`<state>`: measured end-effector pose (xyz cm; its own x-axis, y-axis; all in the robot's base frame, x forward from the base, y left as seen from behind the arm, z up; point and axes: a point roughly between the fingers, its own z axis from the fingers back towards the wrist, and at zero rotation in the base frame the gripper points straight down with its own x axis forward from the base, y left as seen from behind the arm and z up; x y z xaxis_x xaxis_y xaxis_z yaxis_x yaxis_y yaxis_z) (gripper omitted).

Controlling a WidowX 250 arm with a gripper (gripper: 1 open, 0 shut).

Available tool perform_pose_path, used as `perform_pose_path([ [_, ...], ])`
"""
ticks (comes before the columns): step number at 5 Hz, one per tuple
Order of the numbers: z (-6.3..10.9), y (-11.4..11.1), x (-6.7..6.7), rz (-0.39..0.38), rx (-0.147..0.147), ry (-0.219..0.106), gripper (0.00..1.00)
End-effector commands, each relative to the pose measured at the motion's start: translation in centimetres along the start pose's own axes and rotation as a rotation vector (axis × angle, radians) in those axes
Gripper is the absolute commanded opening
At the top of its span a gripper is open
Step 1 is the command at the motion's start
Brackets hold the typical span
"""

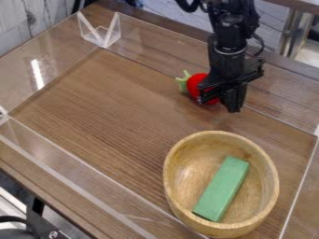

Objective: Move the red fruit to the left

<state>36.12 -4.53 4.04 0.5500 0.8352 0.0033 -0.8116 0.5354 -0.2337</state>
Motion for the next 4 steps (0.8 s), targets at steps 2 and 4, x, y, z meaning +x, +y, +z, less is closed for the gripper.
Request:
perform_pose_path([
  [2,4.0,-1.0,2.2,-0.027,-0.111,-0.046,0.00],
  [4,9.7,-0.9,4.0,-0.067,-0.183,-0.045,0.00],
])
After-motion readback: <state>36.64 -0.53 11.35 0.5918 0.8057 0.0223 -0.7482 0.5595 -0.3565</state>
